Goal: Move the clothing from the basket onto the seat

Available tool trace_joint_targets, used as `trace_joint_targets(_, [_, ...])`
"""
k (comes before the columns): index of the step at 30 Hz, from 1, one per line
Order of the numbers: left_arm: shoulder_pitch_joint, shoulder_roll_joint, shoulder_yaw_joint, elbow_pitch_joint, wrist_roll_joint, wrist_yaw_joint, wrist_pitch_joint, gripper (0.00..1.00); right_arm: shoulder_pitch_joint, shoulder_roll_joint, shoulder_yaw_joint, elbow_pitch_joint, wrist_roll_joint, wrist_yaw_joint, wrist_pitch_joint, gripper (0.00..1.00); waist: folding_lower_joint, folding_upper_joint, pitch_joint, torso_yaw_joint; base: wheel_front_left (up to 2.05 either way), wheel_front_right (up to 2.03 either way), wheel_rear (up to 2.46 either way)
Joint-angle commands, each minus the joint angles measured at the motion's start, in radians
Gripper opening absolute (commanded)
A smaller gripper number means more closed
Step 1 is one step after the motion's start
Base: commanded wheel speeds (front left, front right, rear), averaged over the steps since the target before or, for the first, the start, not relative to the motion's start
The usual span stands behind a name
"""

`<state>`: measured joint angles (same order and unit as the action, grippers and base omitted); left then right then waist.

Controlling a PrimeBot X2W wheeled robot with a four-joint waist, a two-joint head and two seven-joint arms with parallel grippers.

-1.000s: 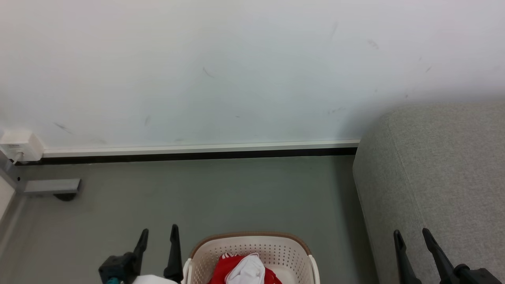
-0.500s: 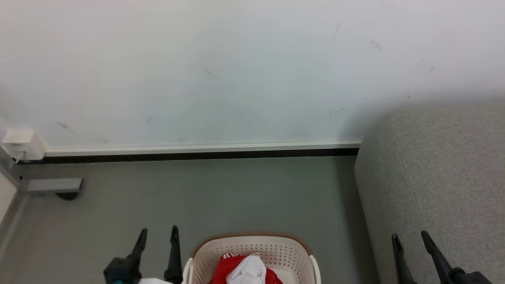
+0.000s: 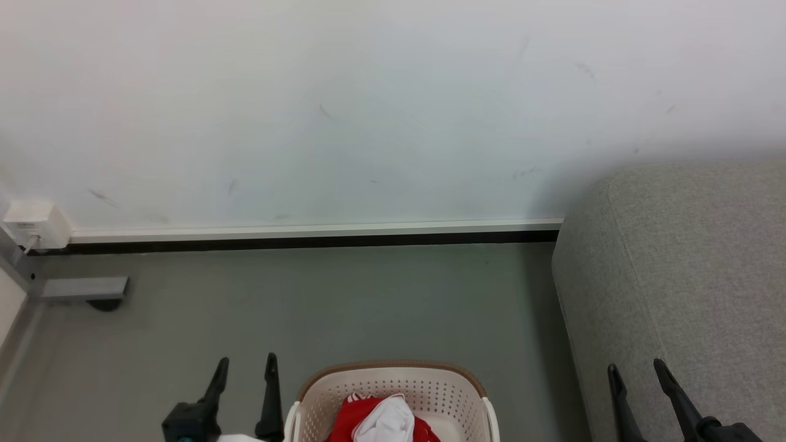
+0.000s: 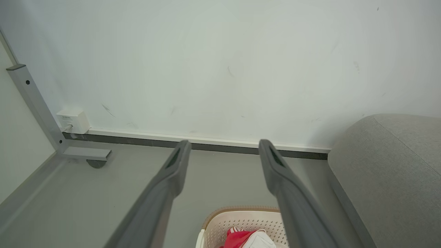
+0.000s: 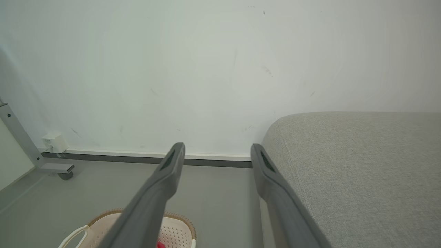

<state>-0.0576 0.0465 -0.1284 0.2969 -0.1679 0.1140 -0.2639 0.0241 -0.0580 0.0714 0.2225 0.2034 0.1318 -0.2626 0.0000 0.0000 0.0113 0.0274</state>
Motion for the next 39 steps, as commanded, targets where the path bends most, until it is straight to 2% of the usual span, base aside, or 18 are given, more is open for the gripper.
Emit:
trace_joint_targets(1, [0.003,0.007,0.004,0.003,0.001,0.002,-0.001,1.0,0.001,-0.001,0.001,0.002,-0.009,-0.002,-0.003,1.0,0.0,0.0,0.0,0.0,0.0,0.0,0.0])
trace_joint_targets(15, [0.001,0.007,0.005,0.0,-0.006,0.0,-0.001,1.0,-0.005,-0.003,0.005,-0.001,-0.01,-0.002,-0.003,1.0,0.0,0.0,0.007,-0.003,0.0,0.0,0.0])
trace_joint_targets(23, [-0.027,0.007,-0.025,0.0,-0.011,-0.003,-0.001,1.0,-0.025,-0.011,0.007,-0.016,-0.002,-0.002,-0.003,1.0,0.0,0.0,0.056,-0.016,0.0,0.0,0.0])
trace_joint_targets(32, [-0.123,0.007,-0.14,0.068,-0.037,-0.041,-0.001,1.0,-0.086,-0.022,-0.004,-0.047,0.008,-0.002,-0.002,1.0,0.0,0.0,0.19,-0.045,0.0,0.0,0.0])
trace_joint_targets(39, [-0.293,0.007,-0.28,0.23,-0.049,-0.087,0.001,1.0,-0.189,-0.032,0.0,-0.087,0.027,-0.002,-0.002,1.0,0.0,0.0,0.347,-0.071,0.0,0.0,0.0])
